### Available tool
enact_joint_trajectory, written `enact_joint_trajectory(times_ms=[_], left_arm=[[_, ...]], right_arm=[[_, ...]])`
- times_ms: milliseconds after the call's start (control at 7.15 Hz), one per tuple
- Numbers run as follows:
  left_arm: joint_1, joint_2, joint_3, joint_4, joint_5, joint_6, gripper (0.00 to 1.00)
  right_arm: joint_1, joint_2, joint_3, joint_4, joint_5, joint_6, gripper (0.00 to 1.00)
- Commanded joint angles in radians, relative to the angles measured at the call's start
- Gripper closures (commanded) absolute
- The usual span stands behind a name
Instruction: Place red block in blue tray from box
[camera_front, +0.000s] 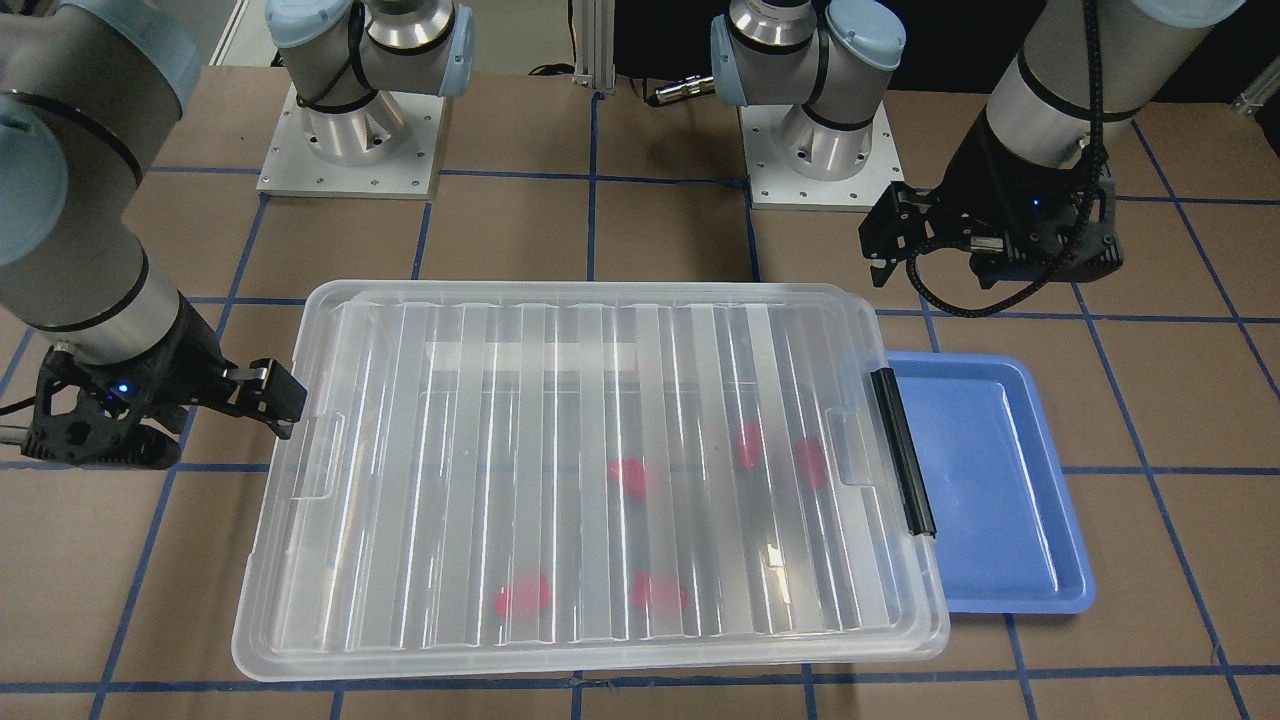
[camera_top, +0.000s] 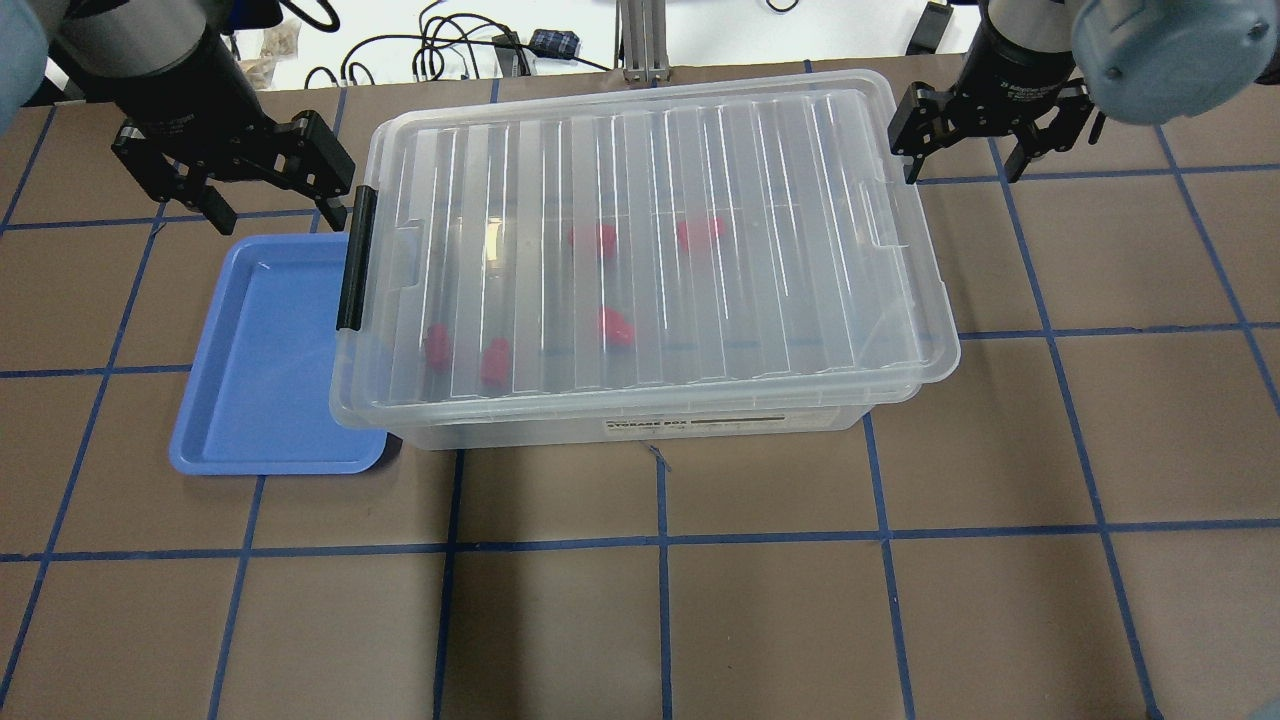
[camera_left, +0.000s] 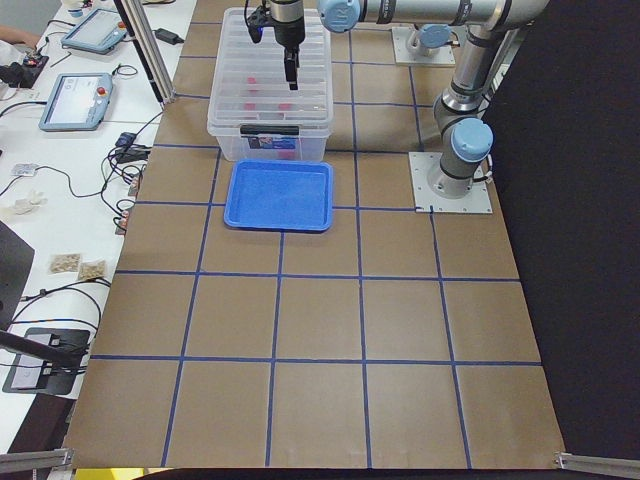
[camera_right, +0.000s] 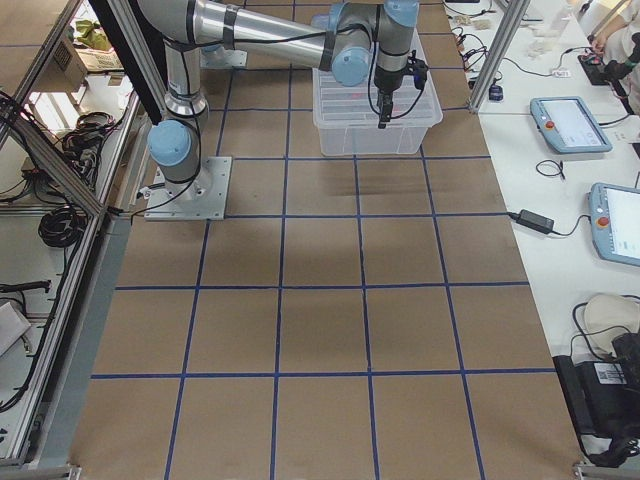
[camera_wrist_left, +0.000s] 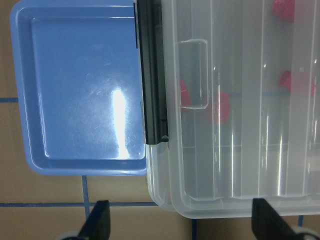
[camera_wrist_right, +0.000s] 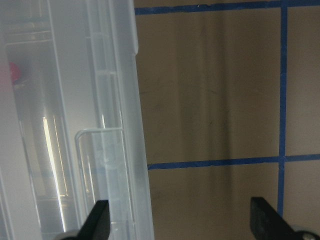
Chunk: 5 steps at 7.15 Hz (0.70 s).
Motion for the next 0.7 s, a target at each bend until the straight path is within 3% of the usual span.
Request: enact_joint_trajectory(times_ms=[0, 559], left_arm=[[0.007, -0.006, 0.001, 0.002, 0.002, 0.0, 0.0], [0.007, -0.004, 0.004, 0.011, -0.003, 0.009, 0.0]], right_arm=[[-0.002, 0.027, 0.023, -0.029, 0.004, -0.03, 0.01], [-0.022, 0.038, 0.064, -0.063, 0.003, -0.142, 0.03]])
